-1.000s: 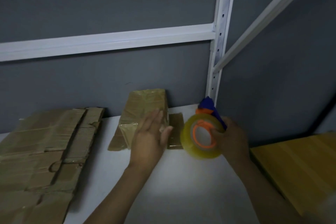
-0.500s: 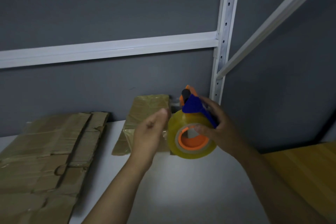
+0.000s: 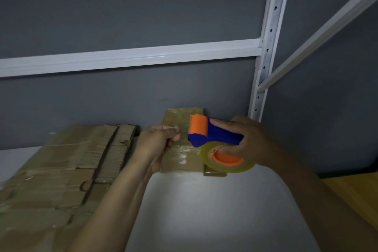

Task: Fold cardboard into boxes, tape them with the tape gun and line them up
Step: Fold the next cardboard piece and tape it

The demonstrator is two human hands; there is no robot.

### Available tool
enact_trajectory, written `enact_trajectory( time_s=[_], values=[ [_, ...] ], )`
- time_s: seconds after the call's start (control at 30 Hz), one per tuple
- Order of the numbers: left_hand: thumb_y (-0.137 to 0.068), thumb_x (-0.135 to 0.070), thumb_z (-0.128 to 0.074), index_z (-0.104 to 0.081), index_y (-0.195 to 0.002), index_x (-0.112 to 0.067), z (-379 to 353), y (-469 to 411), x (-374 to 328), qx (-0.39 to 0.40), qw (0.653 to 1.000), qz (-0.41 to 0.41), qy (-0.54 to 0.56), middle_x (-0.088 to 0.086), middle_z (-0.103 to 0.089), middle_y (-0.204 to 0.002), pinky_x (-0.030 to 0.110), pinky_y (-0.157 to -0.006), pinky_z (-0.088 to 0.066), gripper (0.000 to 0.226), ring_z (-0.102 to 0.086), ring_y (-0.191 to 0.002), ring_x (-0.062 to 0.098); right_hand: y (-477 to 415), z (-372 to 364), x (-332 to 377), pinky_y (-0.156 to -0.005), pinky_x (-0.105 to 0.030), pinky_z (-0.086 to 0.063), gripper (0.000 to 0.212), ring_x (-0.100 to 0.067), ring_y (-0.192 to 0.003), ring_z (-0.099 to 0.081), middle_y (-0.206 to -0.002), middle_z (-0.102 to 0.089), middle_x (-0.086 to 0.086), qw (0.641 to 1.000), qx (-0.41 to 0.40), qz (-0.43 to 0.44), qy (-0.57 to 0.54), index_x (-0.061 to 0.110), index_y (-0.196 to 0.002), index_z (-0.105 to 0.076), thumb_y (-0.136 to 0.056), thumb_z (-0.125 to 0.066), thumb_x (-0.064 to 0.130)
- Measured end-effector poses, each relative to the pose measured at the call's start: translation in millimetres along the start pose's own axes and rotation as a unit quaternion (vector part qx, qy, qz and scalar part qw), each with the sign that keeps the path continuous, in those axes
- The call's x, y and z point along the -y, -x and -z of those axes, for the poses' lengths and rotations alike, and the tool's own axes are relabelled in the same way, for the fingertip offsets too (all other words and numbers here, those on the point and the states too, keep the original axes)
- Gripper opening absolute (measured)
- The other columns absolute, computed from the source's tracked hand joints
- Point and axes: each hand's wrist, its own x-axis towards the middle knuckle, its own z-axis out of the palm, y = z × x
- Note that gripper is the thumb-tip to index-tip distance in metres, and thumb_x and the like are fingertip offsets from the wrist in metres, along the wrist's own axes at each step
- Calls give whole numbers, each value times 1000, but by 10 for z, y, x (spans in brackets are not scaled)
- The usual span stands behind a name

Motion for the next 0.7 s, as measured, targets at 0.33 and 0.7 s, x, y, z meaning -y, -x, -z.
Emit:
enact_trajectory(
  time_s=[0.33,0.7],
  values=[
    [-90,-8,-57,-57,-67,-11,680,-318,242,-54,998,33,-20,0,-53,-54,24,-52,-31,23,-40,-52,12,-143,164,67,-73,-16,-33,74,-7,-104,-47,-111,-39,14,974,101,-1,203,52,-144,-17,-83,-59,60],
    [-86,-34,-70,-56,-61,-9,716,-548,723,-61,994,72,-63,3,-52,-56,26,-55,-35,38,-42,-54,17,-293,-113,131,-66,-9,-24,73,-10,-116,-49,-132,-47,8,960,126,21,248,47,-147,-19,-85,-58,58]
  ],
)
